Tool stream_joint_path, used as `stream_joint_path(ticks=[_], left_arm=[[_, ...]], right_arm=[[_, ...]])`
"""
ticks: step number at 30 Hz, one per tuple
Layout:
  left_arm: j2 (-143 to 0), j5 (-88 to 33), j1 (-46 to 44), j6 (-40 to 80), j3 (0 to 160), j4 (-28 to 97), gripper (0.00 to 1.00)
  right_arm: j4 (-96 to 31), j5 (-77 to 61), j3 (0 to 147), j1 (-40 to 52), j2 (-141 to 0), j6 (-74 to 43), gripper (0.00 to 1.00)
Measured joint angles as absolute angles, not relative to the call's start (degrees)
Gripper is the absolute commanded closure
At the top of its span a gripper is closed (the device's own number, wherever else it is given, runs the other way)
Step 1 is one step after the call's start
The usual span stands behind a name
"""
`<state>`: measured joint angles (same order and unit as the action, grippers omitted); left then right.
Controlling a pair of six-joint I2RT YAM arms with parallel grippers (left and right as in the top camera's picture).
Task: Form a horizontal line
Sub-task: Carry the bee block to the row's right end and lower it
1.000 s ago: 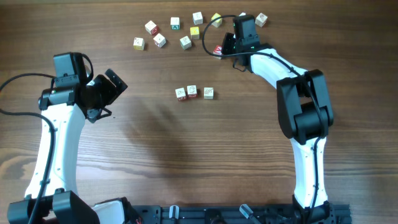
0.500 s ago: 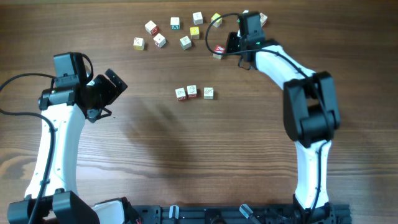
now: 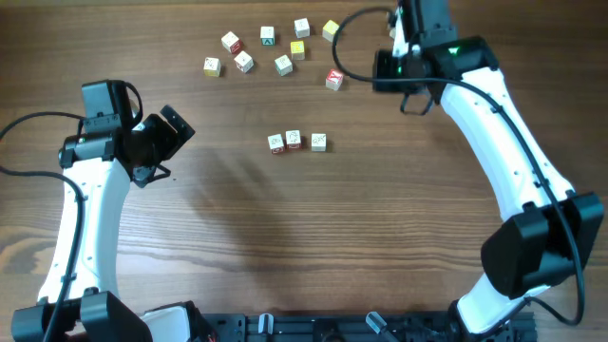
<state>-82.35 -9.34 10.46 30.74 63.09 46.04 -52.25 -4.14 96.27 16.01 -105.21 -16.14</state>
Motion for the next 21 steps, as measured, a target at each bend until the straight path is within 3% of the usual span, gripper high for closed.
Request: stream_joint_path(ticks=[4,12,21], left_arm=[[-82.3,-9.3,10.5,30.8,63.1,46.1,0.00],[-82.4,-9.4,10.5,30.8,63.1,46.2,0.00],[-82.4,-9.3,10.5,30.7,63.1,46.2,0.00]], right_arm=[[-51.4,-6.1,89.6,16.6,-105.2,-17.1,0.77],[-28.7,-7.7,67.8,21.8,-105.9,-23.9,0.77],[-8.6,-7.5,56.8,27.0,-106.0,-30.5,0.76]])
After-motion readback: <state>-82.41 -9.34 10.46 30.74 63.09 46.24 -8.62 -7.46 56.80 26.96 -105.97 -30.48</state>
